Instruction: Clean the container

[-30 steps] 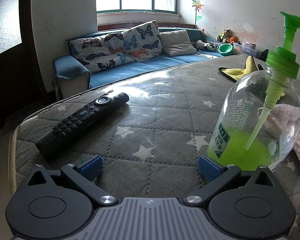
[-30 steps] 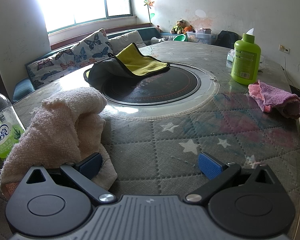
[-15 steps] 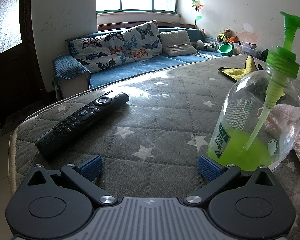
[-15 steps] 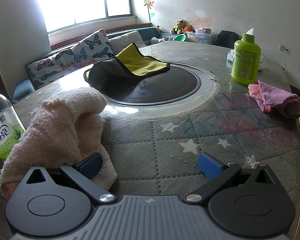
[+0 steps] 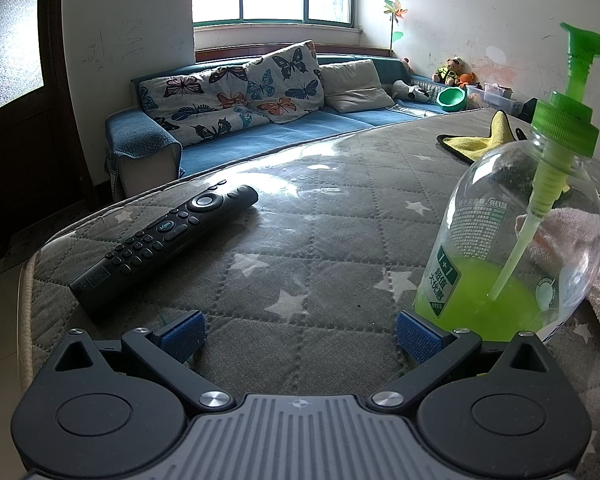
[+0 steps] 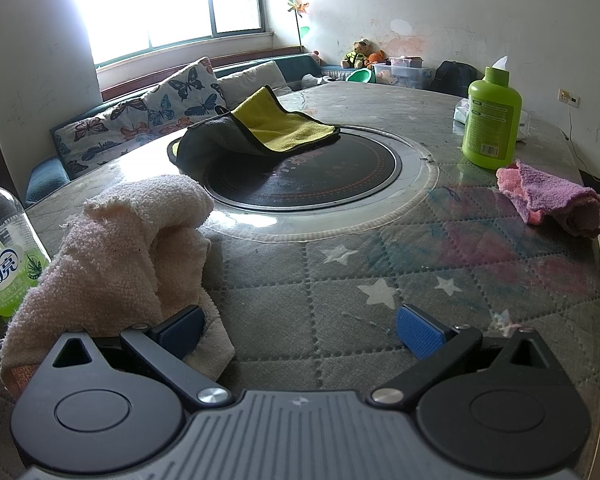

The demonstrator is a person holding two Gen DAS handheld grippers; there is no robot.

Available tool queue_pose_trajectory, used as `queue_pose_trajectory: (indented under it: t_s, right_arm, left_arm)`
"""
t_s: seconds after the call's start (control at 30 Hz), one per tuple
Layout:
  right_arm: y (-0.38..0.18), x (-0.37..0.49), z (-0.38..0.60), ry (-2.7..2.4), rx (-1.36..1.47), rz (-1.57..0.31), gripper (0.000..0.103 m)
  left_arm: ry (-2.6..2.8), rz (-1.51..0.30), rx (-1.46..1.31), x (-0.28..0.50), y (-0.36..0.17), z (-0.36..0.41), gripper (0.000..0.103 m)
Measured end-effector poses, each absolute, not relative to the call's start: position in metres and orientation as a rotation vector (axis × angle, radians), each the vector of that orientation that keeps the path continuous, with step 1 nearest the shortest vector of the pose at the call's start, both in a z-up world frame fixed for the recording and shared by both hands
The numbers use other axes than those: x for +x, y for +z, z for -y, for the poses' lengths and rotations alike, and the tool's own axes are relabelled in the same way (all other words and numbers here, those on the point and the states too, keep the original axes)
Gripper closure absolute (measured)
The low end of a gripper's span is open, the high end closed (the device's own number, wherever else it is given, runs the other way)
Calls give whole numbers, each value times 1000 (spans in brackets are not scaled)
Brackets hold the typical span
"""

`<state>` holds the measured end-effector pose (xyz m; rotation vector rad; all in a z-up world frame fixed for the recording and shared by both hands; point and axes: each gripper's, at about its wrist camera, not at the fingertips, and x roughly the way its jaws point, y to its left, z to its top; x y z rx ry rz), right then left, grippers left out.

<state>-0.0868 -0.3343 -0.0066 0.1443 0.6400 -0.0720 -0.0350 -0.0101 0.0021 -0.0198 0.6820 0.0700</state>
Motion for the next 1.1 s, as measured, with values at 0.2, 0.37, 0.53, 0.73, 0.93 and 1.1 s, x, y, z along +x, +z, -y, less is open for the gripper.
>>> queue_pose_trajectory:
  t_s: [0.2,0.37,0.53,0.73,0.93,1.1]
  right_arm:
    - [-7,-87,335,-72,144,-640,0]
    - [-7,-87,335,-72,144,-640,0]
    - [-7,-87,335,-72,145,-640,0]
    - [-7,-87,335,-72,144,-640,0]
    - [-7,-87,335,-72,144,-640,0]
    - [-7,-87,335,-72,144,-640,0]
  left_arm:
    - [70,-682,-20,-35,2,11,0]
    - [70,-682,-22,-35,2,10,0]
    - [70,-681,-22,-35,2,10,0]
    - [70,-680,-22,-34,1,10,0]
    - [69,-680,-23,-33,1,9,0]
    - [69,-680,-23,-34,1,9,0]
